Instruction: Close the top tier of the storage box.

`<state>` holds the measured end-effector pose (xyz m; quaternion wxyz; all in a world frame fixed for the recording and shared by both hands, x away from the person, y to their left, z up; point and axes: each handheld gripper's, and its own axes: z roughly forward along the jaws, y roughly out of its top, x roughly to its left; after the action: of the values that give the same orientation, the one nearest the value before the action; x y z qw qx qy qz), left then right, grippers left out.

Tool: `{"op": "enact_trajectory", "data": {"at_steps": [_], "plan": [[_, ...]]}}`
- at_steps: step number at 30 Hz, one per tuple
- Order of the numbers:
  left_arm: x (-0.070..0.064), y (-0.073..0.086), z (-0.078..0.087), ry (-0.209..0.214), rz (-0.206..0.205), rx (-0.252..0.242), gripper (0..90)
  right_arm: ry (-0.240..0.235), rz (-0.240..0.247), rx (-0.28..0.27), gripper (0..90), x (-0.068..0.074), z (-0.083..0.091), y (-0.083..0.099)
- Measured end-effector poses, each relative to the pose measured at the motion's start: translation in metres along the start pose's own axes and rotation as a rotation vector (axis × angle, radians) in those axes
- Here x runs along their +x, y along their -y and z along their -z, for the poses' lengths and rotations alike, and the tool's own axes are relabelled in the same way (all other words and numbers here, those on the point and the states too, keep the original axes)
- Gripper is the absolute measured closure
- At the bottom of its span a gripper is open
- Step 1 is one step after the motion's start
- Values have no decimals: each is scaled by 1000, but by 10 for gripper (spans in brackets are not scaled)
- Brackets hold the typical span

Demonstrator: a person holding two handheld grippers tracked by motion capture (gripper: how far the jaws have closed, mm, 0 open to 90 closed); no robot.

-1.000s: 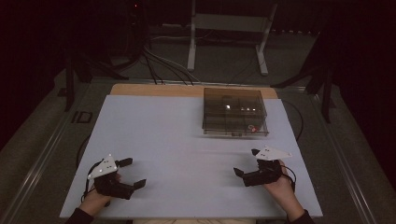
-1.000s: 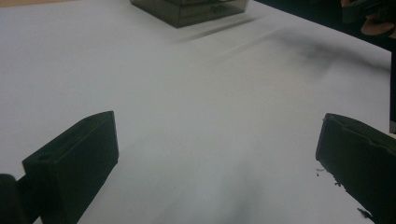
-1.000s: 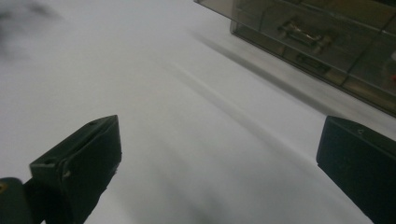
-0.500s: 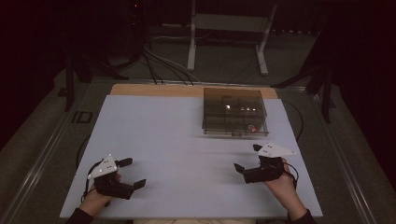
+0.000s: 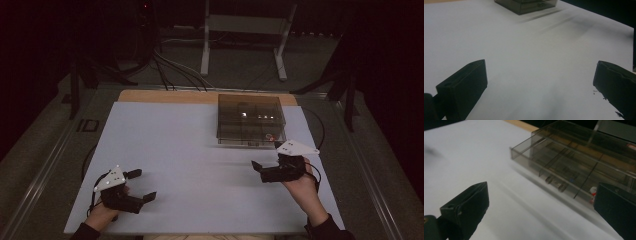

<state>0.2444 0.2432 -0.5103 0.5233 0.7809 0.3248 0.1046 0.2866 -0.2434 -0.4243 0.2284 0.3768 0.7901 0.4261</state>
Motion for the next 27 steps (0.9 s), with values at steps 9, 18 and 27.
{"op": "enact_trajectory", "data": {"at_steps": [9, 18, 27], "plan": [[0, 0, 0, 1, -1, 0, 0, 74, -28, 10, 3, -2, -8, -2], [0, 0, 0, 1, -2, -1, 0, 119, -59, 14, 3, -1, -13, 5], [0, 0, 0, 1, -2, -2, 0, 133, -70, 40, 3, 1, -21, 22]]}}
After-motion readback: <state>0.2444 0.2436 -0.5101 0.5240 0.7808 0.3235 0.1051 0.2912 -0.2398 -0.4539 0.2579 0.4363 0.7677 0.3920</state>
